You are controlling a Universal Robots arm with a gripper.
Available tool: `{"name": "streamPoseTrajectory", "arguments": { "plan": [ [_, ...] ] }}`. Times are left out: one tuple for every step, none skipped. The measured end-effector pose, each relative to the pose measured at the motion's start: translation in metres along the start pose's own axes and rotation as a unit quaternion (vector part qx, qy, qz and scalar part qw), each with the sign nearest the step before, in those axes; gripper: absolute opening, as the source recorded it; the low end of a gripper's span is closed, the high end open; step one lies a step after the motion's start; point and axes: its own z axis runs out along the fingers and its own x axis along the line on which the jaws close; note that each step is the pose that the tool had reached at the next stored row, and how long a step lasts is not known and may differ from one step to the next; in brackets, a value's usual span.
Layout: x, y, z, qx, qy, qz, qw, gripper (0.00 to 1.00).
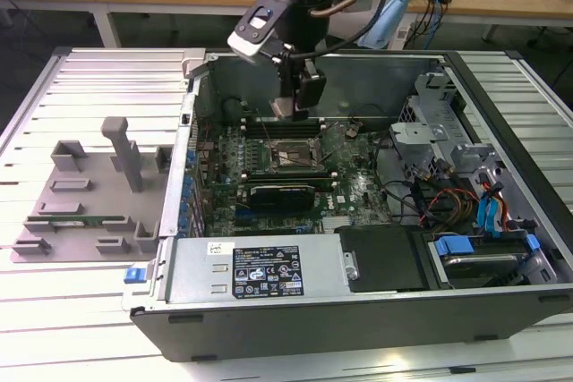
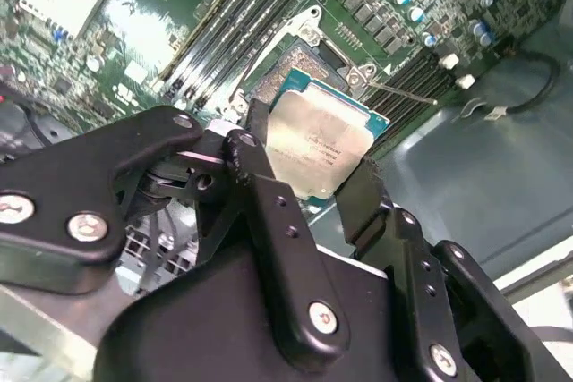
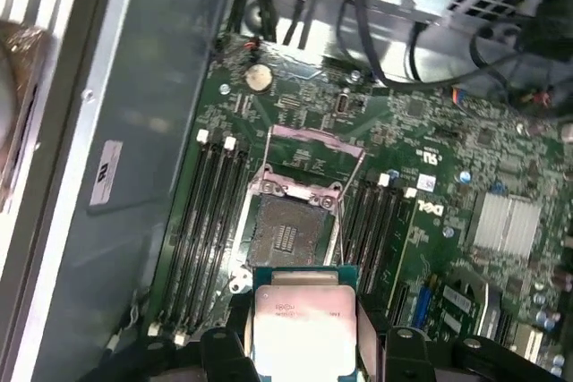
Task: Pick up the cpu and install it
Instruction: 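Place the cpu into insertion slot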
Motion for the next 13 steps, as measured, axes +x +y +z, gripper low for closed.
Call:
{"name": "streamPoseTrajectory", "arguments": {
  "plan": [
    [0.0000, 0.0000, 0.0000, 0.0000, -0.0003, 0.014, 0.9999, 0.55],
    [0.0000, 0.0000, 0.0001, 0.0000, -0.0004, 0.023, 0.9997, 0.55],
    [0.0000, 0.0000, 0.0001, 0.0001, -0.0006, 0.032, 0.9995, 0.55],
    [0.0000, 0.0000, 0.0001, 0.0001, -0.0008, 0.043, 0.9991, 0.55],
    [0.0000, 0.0000, 0.0002, 0.0001, -0.0009, 0.050, 0.9987, 0.55],
    [0.0000, 0.0000, 0.0002, 0.0001, -0.0012, 0.065, 0.9979, 0.55],
    [0.0000, 0.0000, 0.0002, 0.0001, -0.0013, 0.070, 0.9976, 0.55],
    [0.0000, 0.0000, 0.0002, 0.0001, -0.0013, 0.070, 0.9975, 0.55],
    [0.0001, 0.0000, 0.0006, -0.0005, -0.0014, 0.071, 0.9975, 0.55],
    [0.0001, -0.0001, 0.0017, -0.0035, -0.0020, 0.072, 0.9974, 0.55],
    [0.0001, -0.0002, 0.0036, -0.0080, -0.0025, 0.073, 0.9973, 0.55],
    [0.0000, -0.0003, 0.0052, -0.0094, -0.0029, 0.074, 0.9972, 0.55],
    [0.0000, -0.0003, 0.0053, -0.0094, -0.0029, 0.074, 0.9972, 0.55]
  ]
}}
